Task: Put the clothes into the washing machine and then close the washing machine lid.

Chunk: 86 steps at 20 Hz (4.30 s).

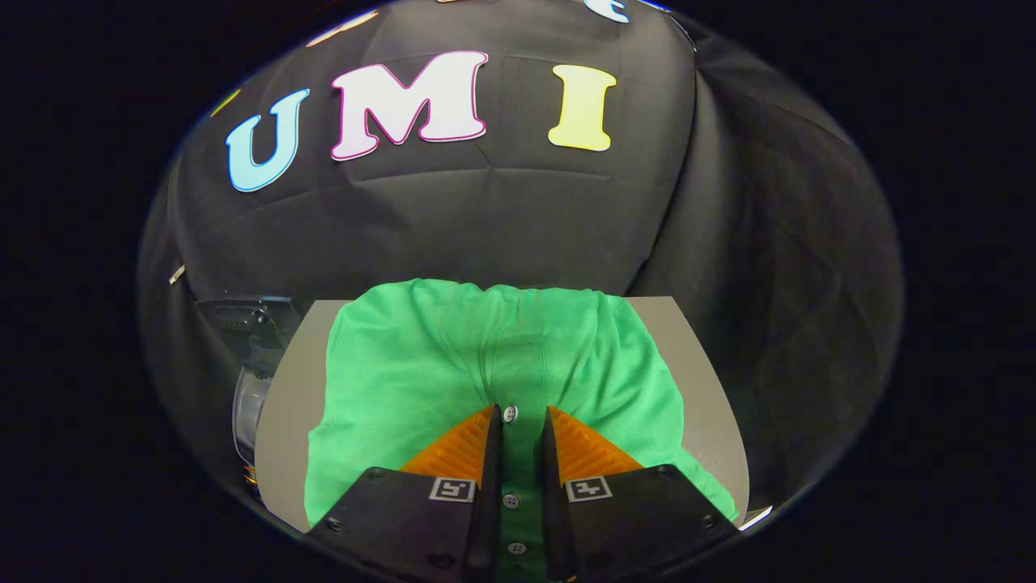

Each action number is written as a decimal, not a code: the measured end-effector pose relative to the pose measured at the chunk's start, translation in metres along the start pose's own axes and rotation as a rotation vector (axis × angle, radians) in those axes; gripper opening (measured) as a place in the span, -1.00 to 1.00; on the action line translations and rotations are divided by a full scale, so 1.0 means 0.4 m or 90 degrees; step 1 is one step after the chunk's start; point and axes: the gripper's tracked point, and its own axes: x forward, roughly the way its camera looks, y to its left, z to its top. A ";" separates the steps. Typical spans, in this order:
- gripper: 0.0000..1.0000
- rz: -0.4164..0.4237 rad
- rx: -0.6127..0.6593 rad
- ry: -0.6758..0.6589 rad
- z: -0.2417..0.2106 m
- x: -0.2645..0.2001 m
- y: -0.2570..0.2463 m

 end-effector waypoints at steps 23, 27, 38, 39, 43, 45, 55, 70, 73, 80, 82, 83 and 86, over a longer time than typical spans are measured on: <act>-0.91 0.046 0.052 -0.281 0.232 -0.411 0.018; -0.91 0.066 0.033 -0.361 0.304 -0.537 0.078; -0.92 0.197 -0.050 -0.451 0.385 -0.667 0.426; -0.92 0.216 -0.061 -0.448 0.379 -0.661 0.468; -0.91 0.292 -0.096 -0.428 0.355 -0.627 0.645; -0.91 0.328 -0.116 -0.413 0.334 -0.596 0.726; -0.91 0.464 -0.174 -0.309 0.167 -0.357 1.035; -0.91 0.437 -0.231 0.010 -0.160 0.033 1.112; -0.88 0.421 -0.251 0.047 -0.190 0.043 1.103; 0.14 0.452 -0.265 0.036 -0.200 0.027 1.126; 0.99 0.458 -0.266 0.018 -0.192 0.024 1.128; 0.95 0.459 -0.267 0.017 -0.190 0.017 1.127; 1.00 0.462 -0.261 0.007 -0.178 0.014 1.129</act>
